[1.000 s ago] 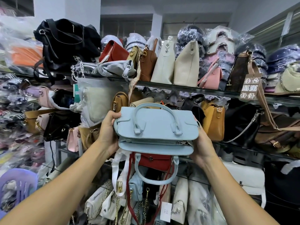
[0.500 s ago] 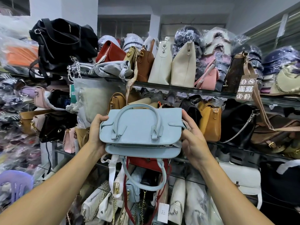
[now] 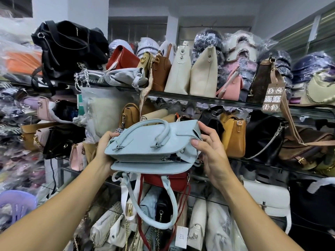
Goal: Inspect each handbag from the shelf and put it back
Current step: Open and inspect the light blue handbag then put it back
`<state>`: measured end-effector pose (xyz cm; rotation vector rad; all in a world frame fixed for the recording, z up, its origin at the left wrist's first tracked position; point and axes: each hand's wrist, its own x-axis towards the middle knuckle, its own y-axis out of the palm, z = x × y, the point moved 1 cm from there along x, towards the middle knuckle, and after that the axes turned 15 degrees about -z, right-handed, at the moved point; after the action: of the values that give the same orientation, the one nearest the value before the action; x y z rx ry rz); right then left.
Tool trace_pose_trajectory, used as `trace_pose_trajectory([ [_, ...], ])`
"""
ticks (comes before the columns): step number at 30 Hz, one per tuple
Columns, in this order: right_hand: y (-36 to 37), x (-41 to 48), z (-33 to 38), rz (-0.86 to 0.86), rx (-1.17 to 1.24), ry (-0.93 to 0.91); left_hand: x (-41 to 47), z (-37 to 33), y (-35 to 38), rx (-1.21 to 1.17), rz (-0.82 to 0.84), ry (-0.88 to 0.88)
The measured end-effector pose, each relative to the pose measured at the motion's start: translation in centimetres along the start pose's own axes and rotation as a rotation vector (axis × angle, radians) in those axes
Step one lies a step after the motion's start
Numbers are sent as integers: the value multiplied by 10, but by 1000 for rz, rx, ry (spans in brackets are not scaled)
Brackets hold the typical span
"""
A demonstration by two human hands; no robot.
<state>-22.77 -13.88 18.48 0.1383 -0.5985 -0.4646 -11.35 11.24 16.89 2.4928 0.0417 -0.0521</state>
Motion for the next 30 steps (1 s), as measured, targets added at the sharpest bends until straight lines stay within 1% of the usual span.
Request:
trace_pose_trajectory([
  [5, 5, -4, 8, -22, -108, -53, 2, 1, -2, -17, -38, -78],
  [8, 7, -4, 8, -85, -129, -60, -4, 1, -2, -6, 2, -106],
  [11, 9, -4, 7, -157, -171, -64, -8, 0, -2, 65, -21, -133],
  [15, 10, -2, 4, -249, -194, -44, -14, -1, 1, 74, -39, -153],
  [19, 11, 0, 1, -307, -235, -34, -14, -1, -1, 59, -58, -219],
  [21, 11, 1, -1, -327, -258, -26, -14, 0, -1, 50, -74, -232],
  [25, 11, 1, -2, -347, -280, 5, -16, 2, 0, -2, -49, -277],
  [30, 12, -1, 1, -366, -276, 51, -20, 0, 2, 8, -61, -270],
])
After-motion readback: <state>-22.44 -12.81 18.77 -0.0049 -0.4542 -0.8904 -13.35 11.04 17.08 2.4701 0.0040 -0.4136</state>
